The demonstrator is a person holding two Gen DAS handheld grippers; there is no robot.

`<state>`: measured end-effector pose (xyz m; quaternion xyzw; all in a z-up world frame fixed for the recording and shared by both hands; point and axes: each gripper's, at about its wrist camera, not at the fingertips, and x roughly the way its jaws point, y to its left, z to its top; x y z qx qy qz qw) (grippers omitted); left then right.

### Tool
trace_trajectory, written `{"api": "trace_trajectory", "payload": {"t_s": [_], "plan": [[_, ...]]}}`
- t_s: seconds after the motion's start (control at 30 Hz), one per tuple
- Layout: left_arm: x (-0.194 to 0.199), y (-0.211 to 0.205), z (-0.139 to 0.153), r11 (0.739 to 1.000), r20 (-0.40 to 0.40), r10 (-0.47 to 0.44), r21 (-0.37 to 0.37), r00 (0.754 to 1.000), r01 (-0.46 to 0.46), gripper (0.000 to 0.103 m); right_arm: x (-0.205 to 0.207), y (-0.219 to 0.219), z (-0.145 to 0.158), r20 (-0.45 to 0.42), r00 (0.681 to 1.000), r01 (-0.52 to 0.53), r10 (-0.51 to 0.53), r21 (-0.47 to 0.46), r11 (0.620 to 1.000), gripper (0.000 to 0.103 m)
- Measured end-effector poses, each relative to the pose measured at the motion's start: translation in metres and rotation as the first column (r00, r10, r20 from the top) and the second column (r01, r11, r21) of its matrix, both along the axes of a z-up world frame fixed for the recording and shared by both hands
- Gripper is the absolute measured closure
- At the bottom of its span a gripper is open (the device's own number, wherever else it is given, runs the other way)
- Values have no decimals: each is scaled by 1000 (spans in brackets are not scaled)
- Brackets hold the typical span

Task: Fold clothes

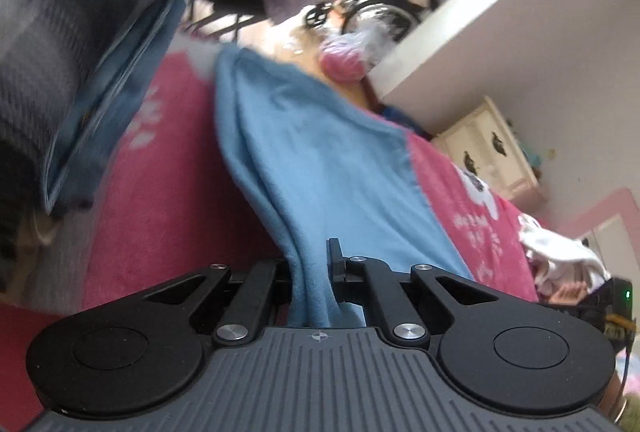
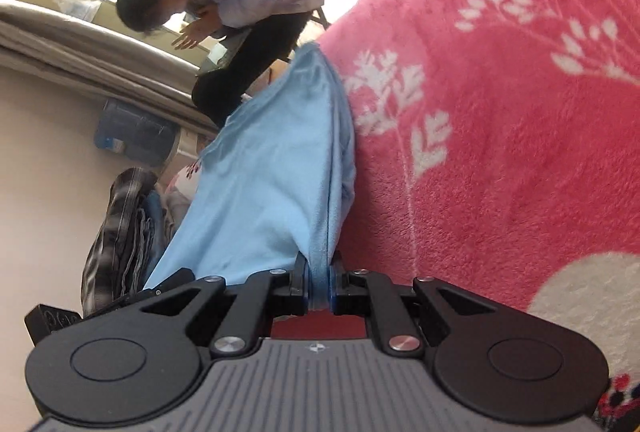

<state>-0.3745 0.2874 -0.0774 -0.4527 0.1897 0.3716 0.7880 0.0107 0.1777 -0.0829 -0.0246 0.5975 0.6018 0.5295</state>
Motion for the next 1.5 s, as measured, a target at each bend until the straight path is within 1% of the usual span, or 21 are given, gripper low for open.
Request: {"api": "trace_trajectory", "payload": {"t_s": [0.07,0.2,0.27,0.3,0.4,0.5,0.67,0.77,0.8,0.83,0.87,0.93,0.97,1.1,1.2,1.23,1.27,1.3,1.37,1.43,1.5], "plan": [[1,-9,-7,1000,-50,-14,-19,999,13,99,-5,-2,-6,29,999,-20,21,-34,999,92],[0,-16,-33,997,-168,-26,-74,985,14,89,-19,-2,-24,126,989,-53,73,-155,986,81],[-6,-25,-29,997,-167,-49,-64,985,39,78,-15,-10,-22,146,987,-40,62,-150,988,79],[-9,-28,-26,995,-174,-77,-68,982,66,67,-11,-14,-19,145,988,-22,43,-147,989,76],[-18,-40,-18,986,-236,-163,-64,958,152,65,2,-29,-7,177,984,29,-5,-135,990,74],[-29,-53,-12,982,-271,-181,3,946,189,65,4,-33,5,192,981,47,-26,-103,994,74],[-18,-52,2,989,-222,-99,86,970,121,65,-13,-20,18,191,981,37,-33,-20,999,75],[7,-65,15,954,-248,-147,220,957,203,65,-33,-13,18,193,981,-28,24,19,999,77],[16,-69,13,943,-287,-160,238,944,232,65,-42,-11,15,212,976,-61,57,13,998,77],[25,-72,10,933,-332,-172,248,928,261,65,-50,-8,10,241,966,-97,95,-5,995,77],[30,-71,-2,937,-367,-175,221,914,269,65,-57,-5,1,281,950,-126,133,-45,991,77],[38,-65,-28,951,-431,-182,153,884,270,67,-71,1,-16,354,911,-176,210,-127,976,91],[37,-68,-32,943,-444,-184,172,877,285,67,-72,1,-14,367,904,-184,219,-129,974,92],[36,-79,-13,910,-452,-215,229,866,345,67,-79,0,4,441,866,-217,238,-97,971,88],[37,-80,0,883,-439,-219,291,872,368,66,-87,7,10,493,824,-272,281,-92,958,89],[40,-78,0,873,-447,-223,303,866,382,65,-90,11,7,509,801,-302,315,-112,947,89],[43,-77,0,863,-455,-228,315,861,395,65,-92,12,2,543,759,-333,360,-152,931,90],[47,-73,-6,865,-475,-235,296,848,406,65,-95,14,-3,573,714,-361,402,-191,913,100],[45,-64,-22,885,-490,-245,240,836,400,66,-89,12,-5,613,654,-414,443,-200,888,103],[40,-60,-31,891,-490,-256,214,833,399,66,-67,13,3,603,699,-333,386,-203,921,98],[34,-62,-30,882,-479,-267,227,836,412,66,-53,12,12,634,685,-295,359,-209,932,97]]}}
